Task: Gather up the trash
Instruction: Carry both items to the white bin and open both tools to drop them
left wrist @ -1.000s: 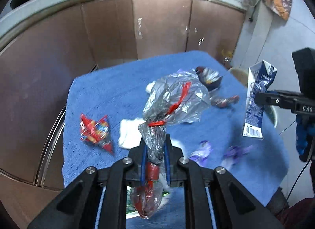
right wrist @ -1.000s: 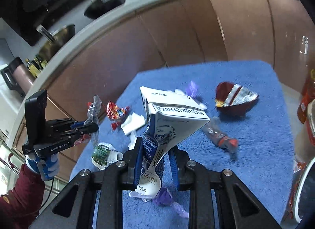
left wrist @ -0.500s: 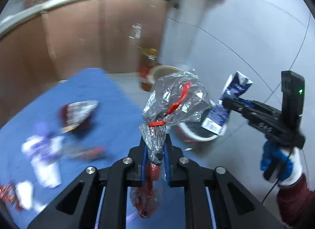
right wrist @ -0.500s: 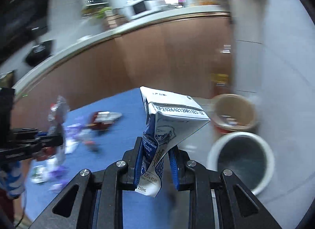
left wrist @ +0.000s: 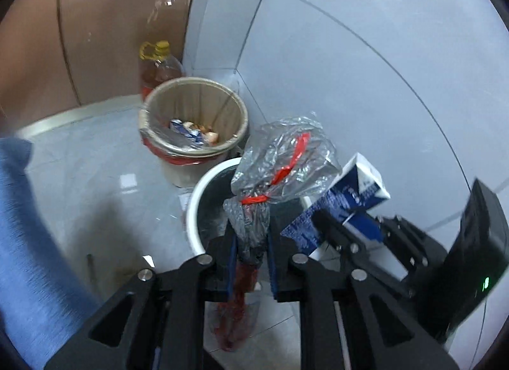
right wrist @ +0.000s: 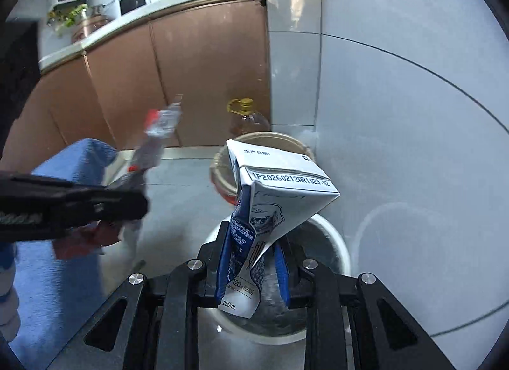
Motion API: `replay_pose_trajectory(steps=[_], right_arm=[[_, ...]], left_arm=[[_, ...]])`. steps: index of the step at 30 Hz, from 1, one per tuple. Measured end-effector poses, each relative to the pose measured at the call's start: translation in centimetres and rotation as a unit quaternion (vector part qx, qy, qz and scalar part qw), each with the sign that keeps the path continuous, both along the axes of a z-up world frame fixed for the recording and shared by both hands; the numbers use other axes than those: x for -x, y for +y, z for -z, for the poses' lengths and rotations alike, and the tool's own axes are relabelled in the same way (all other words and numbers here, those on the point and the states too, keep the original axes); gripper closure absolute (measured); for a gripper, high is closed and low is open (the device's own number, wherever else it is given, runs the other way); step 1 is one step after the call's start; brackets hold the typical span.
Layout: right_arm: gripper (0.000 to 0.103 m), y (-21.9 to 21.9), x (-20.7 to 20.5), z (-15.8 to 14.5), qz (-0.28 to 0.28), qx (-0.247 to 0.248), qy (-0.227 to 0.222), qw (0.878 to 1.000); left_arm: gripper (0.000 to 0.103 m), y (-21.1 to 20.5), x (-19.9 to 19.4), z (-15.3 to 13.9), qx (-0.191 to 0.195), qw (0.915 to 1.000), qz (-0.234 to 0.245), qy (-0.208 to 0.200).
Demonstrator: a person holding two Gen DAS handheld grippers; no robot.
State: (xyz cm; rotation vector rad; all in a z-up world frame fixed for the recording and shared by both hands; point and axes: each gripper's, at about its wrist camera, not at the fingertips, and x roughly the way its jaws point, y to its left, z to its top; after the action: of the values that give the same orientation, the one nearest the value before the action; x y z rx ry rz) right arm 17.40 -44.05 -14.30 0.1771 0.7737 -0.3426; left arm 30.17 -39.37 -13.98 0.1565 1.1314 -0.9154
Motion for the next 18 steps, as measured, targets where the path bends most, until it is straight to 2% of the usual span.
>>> replay_pose_trajectory(steps=[2,3,5,13,18], right_arm=[[0.075,-0.8,-0.1,0.7,0.010,0.002,0.007,1.000],[0.064,-1.2,-0.2,0.9,0.019,0.007,0.010,1.000],[0.049,-1.9,0.0,1.4,0.031,0.009,0.010,0.999],[0.042,-1.2,1.6,0.5,0.044,0.001,-0.003,0.999],[0.041,0.3,3.2,-2.0,0.035,-0.015,-0.041,0.998]], left_arm=[[0.080,-1.4,-0.7,0.7,0.005,0.9999,0.002,0.013],[0.077,-1.9,-1.0,1.2,0.008,0.9998,0.003,0.019],[0.064,-2.9,-1.7,1.7,0.015,0.9994,0.004,0.030],[0.060,-0.1,-1.1,-1.1,0.046,0.9985,-0.024,0.019],[0.060,4.6,0.6,-5.0,0.067,0.9953,-0.062,-0.031]])
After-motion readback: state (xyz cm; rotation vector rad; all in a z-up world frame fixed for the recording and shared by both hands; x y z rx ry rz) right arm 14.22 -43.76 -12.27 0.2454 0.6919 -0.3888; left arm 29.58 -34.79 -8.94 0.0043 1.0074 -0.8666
